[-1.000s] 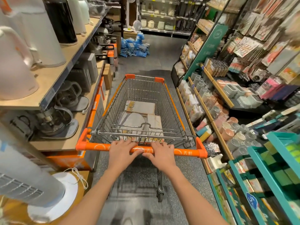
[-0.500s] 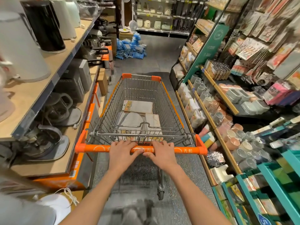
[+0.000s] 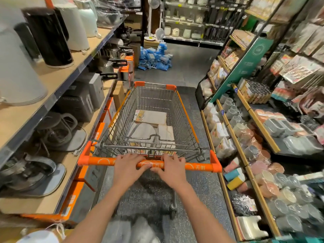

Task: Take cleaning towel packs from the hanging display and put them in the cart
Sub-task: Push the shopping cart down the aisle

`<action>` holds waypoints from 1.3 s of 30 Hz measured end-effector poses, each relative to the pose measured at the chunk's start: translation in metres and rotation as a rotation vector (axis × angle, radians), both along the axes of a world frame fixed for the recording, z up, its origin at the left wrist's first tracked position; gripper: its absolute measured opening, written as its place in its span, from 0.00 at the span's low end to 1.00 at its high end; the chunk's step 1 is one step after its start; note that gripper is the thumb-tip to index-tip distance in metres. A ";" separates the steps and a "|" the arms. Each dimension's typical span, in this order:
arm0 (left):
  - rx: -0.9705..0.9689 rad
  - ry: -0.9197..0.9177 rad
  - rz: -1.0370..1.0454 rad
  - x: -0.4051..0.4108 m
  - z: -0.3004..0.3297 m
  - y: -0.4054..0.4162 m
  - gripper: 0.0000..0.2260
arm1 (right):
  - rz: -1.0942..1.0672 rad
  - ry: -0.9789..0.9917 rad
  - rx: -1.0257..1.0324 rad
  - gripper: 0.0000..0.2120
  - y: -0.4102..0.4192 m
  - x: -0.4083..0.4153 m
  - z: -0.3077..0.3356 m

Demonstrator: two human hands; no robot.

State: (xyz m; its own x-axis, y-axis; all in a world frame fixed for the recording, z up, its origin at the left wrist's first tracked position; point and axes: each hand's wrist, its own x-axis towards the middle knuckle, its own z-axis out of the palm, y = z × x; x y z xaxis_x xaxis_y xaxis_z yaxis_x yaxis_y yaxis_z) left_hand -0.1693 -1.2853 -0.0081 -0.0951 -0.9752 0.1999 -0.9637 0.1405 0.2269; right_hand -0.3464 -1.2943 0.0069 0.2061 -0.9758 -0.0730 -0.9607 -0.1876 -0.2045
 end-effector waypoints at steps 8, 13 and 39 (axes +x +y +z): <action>0.005 0.015 0.039 -0.004 -0.005 -0.087 0.38 | 0.038 -0.030 0.014 0.26 -0.091 -0.005 0.004; 0.005 -0.011 0.052 -0.003 -0.005 -0.139 0.36 | 0.074 0.008 0.019 0.29 -0.148 -0.005 0.005; 0.046 -0.003 0.090 0.031 0.001 -0.401 0.33 | 0.107 0.020 -0.010 0.33 -0.419 0.031 -0.004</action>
State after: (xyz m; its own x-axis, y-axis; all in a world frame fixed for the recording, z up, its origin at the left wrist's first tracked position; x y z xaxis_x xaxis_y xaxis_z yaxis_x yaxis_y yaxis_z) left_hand -0.1382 -1.6861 -0.0068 -0.0070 -0.9879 0.1549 -0.9727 0.0427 0.2281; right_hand -0.3153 -1.7133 0.0027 0.3074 -0.9491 -0.0682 -0.9391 -0.2911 -0.1826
